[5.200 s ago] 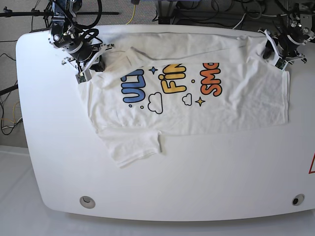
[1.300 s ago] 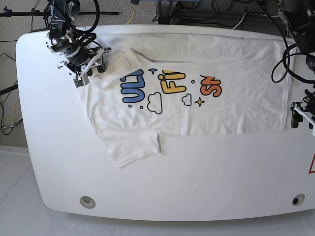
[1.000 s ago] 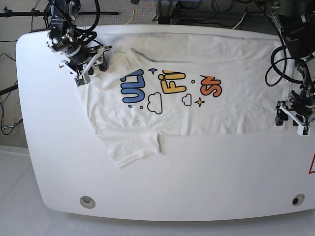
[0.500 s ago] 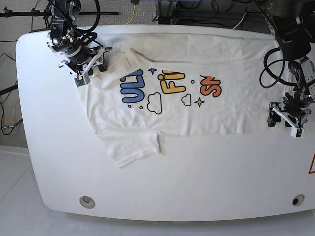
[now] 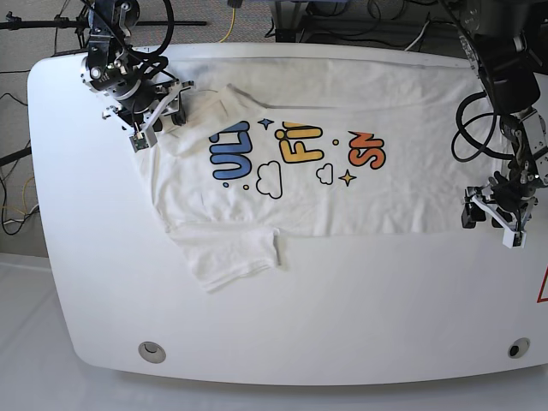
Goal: Fold the T-shirt properly
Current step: 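Move the left gripper along the shirt's side edge toward the hem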
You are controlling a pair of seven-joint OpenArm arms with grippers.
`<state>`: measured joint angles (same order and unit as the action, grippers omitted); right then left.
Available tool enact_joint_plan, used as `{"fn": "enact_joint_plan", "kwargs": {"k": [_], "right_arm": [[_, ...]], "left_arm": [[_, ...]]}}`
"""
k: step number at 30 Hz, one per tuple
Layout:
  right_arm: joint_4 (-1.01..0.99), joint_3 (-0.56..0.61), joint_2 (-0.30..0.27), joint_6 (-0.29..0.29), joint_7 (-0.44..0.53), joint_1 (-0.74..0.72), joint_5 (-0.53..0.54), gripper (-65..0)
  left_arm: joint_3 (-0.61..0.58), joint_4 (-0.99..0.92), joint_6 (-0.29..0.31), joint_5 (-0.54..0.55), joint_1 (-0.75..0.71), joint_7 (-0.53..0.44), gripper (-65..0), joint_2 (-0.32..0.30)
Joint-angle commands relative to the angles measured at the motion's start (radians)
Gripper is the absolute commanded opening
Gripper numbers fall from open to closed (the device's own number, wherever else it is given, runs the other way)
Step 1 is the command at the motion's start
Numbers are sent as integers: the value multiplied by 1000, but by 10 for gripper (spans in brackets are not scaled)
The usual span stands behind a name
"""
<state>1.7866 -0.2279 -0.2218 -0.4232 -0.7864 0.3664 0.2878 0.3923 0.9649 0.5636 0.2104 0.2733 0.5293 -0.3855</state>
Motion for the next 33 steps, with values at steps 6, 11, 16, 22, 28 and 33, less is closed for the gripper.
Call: {"fn": "enact_joint_plan", "kwargs": {"k": [6, 11, 16, 22, 28, 33], "right_arm": [[16, -1, -7, -5, 10, -1, 4, -371], [17, -1, -8, -4, 8, -4, 2, -369], [18, -2, -8, -3, 5, -5, 1, -367], [12, -1, -9, -4, 2, -4, 1, -366], [13, -1, -11, -4, 1, -5, 2, -367], [11, -2, -9, -5, 1, -6, 2, -366]], "left_arm": [[12, -46, -5, 12, 33, -41, -218, -19], [12, -54, 9, 12, 24, -46, -217, -23], [10, -55, 25, 10, 17, -56, -218, -27], [4, -65, 35, 5, 28, -60, -235, -37], [2, -70, 32, 4, 31, -60, -230, -40], [3, -66, 30, 6, 25, -55, -228, -46]]}}
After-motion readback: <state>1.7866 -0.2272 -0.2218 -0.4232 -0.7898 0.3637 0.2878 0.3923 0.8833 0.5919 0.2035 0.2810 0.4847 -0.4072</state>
